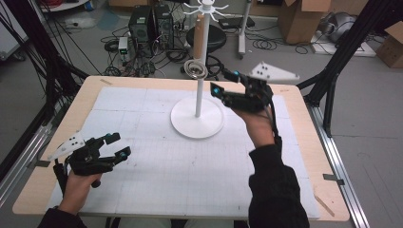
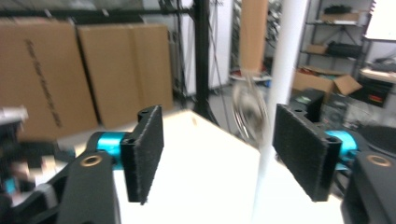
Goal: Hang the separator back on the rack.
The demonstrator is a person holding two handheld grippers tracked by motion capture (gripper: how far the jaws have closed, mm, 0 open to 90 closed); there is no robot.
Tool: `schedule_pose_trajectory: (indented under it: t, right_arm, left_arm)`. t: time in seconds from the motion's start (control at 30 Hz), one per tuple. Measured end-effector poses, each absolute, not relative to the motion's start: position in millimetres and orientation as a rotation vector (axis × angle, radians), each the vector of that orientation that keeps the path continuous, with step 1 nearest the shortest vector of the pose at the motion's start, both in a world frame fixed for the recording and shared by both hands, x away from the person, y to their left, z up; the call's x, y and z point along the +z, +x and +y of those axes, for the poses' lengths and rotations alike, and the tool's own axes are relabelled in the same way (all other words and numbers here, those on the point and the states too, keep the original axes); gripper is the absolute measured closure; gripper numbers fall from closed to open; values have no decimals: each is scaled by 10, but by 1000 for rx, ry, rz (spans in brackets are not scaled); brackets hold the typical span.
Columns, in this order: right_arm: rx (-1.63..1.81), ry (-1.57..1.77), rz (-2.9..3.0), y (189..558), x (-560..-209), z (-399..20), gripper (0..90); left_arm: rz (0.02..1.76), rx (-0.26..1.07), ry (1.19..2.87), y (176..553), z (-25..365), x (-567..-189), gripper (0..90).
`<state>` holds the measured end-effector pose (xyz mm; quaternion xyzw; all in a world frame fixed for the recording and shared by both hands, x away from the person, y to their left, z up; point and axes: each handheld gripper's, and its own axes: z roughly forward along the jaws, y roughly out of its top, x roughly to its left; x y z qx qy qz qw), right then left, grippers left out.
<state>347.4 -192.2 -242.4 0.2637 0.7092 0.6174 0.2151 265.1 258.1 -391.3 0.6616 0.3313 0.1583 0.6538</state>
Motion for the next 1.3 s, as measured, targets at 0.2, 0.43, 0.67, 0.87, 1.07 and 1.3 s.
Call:
schedule_pose_trajectory:
  t: [0.2, 0.43, 0.67, 0.87, 1.07, 1.3]
  right_arm:
    - [1587, 814, 1963, 3070, -2907, -2227, 246]
    - [1535, 930, 1917, 2614, -3359, -2570, 180]
    - [1482, 961, 1884, 2278, -3585, -2842, 172]
    - [1477, 995, 1852, 2150, -3640, -2991, 170]
    - [1484, 1005, 1849, 2154, -3655, -2990, 170]
    - [1497, 1001, 1838, 2150, -3655, -3010, 170]
  left_arm:
    - [750, 355, 1485, 2659, 2596, -3921, 218]
    - [726, 335, 1480, 2646, 2581, -3918, 219]
    - [715, 351, 1455, 2622, 2564, -3904, 175]
    - [717, 370, 1464, 2602, 2551, -3890, 167]
    - [714, 379, 1471, 2584, 2530, -3880, 171]
    - [713, 387, 1490, 2581, 2497, -3886, 173]
